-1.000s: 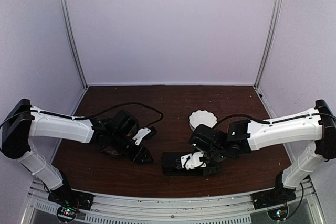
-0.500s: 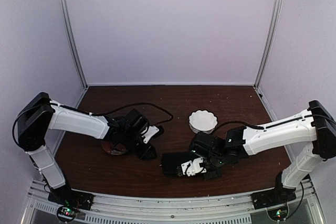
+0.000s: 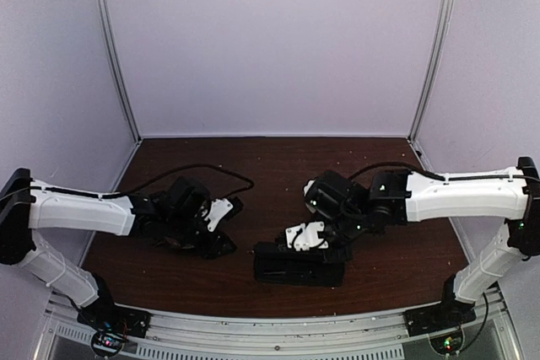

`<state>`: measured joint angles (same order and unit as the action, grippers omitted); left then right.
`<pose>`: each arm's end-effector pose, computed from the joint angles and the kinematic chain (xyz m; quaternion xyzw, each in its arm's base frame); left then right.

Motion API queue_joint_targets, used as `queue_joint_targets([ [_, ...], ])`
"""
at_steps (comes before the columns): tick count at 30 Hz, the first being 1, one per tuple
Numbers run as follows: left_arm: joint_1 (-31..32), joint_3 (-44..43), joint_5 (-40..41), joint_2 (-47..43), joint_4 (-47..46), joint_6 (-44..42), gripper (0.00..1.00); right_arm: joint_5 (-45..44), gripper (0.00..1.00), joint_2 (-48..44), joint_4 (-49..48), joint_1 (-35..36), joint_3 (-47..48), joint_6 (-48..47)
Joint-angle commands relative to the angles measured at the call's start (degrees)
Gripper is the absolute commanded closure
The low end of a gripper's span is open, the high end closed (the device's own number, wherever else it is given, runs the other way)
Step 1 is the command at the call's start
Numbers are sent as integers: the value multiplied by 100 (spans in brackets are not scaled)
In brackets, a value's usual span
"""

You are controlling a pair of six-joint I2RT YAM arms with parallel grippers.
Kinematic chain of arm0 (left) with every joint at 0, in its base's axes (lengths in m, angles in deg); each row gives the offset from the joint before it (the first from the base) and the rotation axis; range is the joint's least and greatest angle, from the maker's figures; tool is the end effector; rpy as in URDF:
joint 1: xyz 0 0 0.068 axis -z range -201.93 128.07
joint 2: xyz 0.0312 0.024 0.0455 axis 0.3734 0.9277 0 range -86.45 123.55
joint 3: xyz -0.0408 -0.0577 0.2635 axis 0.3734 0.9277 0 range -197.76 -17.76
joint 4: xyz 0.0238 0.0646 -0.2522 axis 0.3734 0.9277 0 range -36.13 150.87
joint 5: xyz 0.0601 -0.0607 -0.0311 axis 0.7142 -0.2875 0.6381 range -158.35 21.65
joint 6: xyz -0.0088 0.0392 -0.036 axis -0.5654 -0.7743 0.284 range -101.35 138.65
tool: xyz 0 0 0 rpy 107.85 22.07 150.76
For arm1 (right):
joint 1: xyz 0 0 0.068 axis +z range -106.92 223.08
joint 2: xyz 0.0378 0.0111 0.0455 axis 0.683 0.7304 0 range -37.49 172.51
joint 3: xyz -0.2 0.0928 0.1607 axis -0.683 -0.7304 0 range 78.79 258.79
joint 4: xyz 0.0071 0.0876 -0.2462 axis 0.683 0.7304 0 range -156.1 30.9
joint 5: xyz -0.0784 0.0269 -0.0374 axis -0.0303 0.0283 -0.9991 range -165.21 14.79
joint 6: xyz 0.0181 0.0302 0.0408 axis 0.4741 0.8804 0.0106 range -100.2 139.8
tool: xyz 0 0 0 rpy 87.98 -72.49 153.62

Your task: Sort the hair-cutting tools

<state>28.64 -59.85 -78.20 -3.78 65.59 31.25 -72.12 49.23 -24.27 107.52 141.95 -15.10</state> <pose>0.1720 -0.2186 0.1752 0.3330 0.8826 -0.2378 0.2316 0.1273 0.2707 0.2346 -0.7483 0.6277 0.0798 0.1993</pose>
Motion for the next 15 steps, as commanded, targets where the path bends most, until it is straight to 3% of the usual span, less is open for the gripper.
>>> queue_joint_targets([
  [1,-21,203,172,-544,-659,112,64,891,100,102,639,-334,957,184],
  [6,-20,531,41,-725,-911,322,65,2069,100,939,1465,-928,1821,284],
  [9,-19,826,116,-940,-1099,484,65,2319,100,1136,1500,-1171,1968,392],
  [15,-20,809,447,-725,-1003,716,64,1516,74,538,568,-647,981,794],
])
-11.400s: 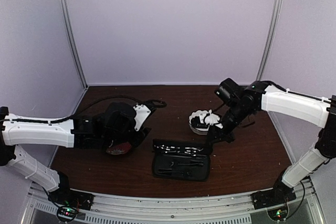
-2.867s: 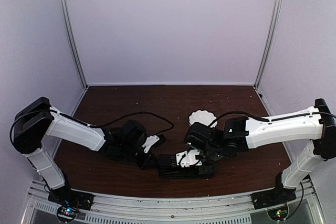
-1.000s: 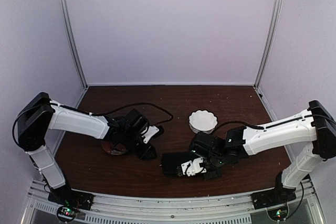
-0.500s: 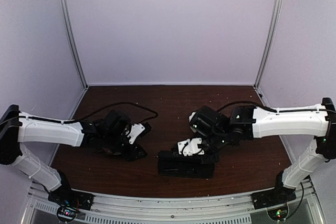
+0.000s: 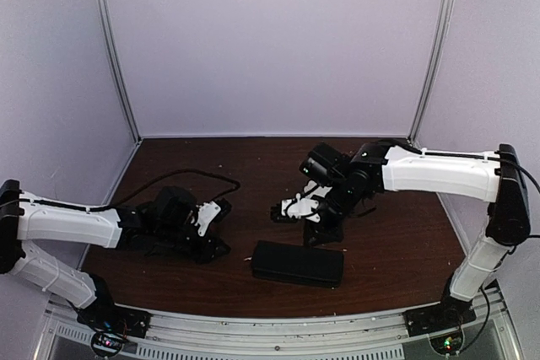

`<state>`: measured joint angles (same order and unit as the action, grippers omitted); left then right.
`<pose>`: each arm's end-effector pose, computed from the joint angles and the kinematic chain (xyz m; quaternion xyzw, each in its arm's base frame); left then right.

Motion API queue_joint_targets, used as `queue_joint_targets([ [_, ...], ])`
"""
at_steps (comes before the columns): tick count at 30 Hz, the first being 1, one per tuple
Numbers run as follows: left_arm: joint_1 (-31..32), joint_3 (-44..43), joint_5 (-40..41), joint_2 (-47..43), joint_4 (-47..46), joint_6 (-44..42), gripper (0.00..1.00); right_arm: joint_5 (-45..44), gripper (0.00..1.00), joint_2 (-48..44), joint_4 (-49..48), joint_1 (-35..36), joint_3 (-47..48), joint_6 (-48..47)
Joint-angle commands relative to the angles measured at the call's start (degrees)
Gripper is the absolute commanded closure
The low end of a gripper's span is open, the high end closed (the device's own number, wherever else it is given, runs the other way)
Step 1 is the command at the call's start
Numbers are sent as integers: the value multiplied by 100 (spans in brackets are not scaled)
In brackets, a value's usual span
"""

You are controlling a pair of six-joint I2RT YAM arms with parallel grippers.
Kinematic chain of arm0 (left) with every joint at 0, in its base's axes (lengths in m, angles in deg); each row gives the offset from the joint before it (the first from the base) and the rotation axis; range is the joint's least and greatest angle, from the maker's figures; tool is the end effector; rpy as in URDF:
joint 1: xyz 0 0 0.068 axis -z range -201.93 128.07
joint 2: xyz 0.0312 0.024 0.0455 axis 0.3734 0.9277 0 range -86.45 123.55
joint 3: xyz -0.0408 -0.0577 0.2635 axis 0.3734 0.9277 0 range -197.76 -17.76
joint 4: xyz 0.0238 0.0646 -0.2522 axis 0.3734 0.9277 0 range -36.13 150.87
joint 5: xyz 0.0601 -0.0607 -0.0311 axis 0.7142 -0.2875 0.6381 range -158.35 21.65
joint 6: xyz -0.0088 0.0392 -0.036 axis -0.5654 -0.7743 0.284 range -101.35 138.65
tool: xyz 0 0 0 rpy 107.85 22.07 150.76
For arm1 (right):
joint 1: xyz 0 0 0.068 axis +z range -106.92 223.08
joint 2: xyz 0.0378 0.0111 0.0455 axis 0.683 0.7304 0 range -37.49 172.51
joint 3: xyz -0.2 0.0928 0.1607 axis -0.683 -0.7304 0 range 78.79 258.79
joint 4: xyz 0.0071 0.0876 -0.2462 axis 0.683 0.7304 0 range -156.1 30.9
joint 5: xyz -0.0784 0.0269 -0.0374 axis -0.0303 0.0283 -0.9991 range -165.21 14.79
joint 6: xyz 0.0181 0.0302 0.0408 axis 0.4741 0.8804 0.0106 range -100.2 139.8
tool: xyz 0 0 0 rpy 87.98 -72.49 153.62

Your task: Sort the hair-cutting tools

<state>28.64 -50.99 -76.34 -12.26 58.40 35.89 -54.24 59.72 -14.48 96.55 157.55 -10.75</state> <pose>0.1544 -0.1954 0.1743 0.2900 0.8769 -0.2642 0.2776 0.1928 0.2817 0.2540 -0.6715 0.6985 0.2095 0.1311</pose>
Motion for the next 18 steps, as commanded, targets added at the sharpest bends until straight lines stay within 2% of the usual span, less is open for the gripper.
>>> queue_joint_targets([
  [1,-20,-106,305,209,-280,285,65,-387,69,-538,-525,566,-757,465],
  [7,-24,-315,758,552,-183,578,64,-1142,57,-657,-1040,1263,-1449,698],
  [18,-29,-321,923,489,-143,766,64,-2202,56,-98,-1312,1710,-1450,802],
])
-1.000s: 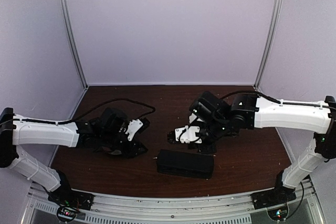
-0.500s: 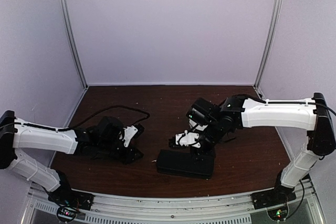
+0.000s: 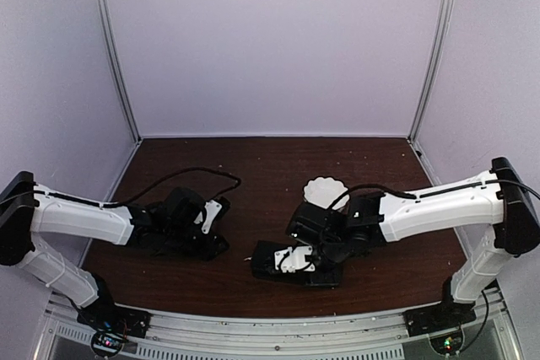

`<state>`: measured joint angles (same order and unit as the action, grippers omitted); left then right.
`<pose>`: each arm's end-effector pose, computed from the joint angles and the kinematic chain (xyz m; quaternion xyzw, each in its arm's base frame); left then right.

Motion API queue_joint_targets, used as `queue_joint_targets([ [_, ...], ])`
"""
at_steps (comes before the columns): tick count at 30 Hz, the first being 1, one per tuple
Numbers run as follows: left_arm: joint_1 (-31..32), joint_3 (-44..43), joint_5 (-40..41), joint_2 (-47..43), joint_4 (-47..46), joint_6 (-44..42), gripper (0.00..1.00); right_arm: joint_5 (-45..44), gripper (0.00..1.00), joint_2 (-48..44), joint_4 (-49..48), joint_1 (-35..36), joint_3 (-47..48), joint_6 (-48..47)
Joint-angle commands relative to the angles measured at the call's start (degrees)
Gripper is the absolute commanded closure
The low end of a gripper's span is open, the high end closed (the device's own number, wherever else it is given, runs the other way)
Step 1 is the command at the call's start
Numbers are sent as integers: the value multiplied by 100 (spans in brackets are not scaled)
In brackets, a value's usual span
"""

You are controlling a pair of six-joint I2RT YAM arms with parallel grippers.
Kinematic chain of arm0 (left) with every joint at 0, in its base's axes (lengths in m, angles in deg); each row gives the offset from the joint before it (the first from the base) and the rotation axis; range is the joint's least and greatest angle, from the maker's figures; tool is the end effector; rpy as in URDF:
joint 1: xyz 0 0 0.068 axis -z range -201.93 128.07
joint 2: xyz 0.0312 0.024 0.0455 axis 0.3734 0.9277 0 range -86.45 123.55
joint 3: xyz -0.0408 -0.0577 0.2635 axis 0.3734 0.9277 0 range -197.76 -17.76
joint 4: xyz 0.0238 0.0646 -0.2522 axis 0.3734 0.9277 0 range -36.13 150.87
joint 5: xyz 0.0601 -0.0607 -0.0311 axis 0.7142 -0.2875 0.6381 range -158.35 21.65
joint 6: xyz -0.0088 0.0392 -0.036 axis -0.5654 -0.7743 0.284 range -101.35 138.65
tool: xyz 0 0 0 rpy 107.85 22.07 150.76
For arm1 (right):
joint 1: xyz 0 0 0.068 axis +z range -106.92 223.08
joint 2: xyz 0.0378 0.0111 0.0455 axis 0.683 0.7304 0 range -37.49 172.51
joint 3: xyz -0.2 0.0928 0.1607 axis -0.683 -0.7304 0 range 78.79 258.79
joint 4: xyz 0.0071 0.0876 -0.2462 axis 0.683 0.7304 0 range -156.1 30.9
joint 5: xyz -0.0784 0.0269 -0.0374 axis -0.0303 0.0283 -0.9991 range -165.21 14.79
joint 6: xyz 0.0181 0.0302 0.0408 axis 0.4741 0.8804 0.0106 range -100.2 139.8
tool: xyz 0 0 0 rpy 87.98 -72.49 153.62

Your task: Sort the hair-cutting tools

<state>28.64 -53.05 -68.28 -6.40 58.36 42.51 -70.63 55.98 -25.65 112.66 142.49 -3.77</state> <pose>0.1666 -0.2024 0.1606 0.2163 0.9122 -0.2101 0.2776 0.1074 0.2967 0.2045 -0.7196 0.6717 0.1034 0.1426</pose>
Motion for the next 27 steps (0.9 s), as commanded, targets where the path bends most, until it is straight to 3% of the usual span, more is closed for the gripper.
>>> queue_joint_targets([
  [1,-29,-118,108,-103,-148,98,64,-531,56,326,-181,112,67,111],
  [6,-29,-126,118,-91,-158,45,64,-691,57,373,-241,221,23,147],
  [14,-29,-35,75,-91,-254,3,65,-1504,100,464,-287,215,174,386],
  [22,-25,84,103,-297,-275,-127,65,-1322,100,105,181,84,529,408],
  [27,-20,442,-152,-603,-632,-326,65,-421,100,-48,790,-357,1035,536],
])
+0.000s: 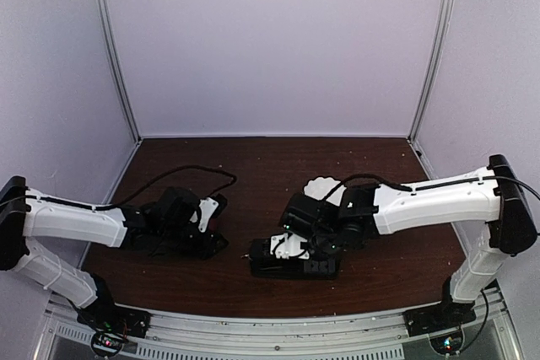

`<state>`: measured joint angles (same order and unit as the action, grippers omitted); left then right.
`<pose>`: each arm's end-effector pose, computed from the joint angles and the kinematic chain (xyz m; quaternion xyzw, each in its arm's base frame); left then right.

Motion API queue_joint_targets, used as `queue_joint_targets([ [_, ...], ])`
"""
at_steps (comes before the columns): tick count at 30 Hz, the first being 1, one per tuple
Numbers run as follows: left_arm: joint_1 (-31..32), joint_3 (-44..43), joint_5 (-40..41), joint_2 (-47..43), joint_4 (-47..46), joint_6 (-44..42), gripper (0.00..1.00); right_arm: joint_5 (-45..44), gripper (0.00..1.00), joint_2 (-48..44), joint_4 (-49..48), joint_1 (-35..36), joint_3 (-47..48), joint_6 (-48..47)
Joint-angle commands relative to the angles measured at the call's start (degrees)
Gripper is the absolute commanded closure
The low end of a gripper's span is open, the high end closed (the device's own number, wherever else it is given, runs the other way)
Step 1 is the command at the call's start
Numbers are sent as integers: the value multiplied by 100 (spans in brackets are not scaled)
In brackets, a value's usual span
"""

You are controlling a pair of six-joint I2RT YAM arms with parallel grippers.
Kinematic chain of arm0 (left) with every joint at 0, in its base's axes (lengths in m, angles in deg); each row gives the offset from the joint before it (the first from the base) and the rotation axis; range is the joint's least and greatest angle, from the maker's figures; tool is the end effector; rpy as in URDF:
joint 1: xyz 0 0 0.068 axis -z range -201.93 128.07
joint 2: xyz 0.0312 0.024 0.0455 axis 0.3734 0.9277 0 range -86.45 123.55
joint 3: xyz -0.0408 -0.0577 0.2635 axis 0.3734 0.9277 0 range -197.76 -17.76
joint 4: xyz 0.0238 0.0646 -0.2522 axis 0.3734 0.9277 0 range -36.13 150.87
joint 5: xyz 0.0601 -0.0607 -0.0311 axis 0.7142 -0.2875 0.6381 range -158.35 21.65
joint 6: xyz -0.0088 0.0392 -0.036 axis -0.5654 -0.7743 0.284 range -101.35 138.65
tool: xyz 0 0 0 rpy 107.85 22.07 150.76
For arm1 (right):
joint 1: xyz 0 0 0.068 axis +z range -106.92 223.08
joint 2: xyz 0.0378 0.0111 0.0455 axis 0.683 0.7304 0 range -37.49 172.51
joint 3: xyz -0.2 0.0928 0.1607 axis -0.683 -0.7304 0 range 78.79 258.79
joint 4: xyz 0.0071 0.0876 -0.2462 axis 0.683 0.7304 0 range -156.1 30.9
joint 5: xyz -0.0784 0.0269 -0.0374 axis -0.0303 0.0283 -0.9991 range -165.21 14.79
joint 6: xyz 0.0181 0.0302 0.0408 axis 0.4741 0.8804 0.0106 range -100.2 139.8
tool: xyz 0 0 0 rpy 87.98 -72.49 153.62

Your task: Sort the hair-cutting tools

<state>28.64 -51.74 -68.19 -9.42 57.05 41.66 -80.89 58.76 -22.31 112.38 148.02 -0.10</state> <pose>0.1631 -0.1980 0.1682 0.2205 0.9014 -0.2221 0.2993 0.1200 0.3077 0.2148 -0.6856 0.7070 0.0252 0.1716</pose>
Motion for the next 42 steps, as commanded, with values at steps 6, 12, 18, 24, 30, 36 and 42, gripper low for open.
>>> queue_joint_targets([
  [6,-13,656,-496,-431,-1080,-587,65,1517,100,-200,868,-904,955,203],
  [12,23,484,-556,-98,-1197,-675,65,1734,88,-165,817,-1169,1013,3],
  [18,23,333,-381,103,-1031,-388,64,677,51,-489,-362,-295,-160,-171],
  [24,23,208,-352,301,-911,-41,64,36,42,-213,-996,62,-573,-41],
  [30,28,282,-129,122,-878,56,64,-480,42,108,-1391,225,-818,-89],
  [36,16,232,-99,88,-788,7,64,-886,55,485,-1636,255,-864,-28],
  [42,19,230,-71,55,-732,-37,64,-788,97,325,-1582,122,-781,105],
])
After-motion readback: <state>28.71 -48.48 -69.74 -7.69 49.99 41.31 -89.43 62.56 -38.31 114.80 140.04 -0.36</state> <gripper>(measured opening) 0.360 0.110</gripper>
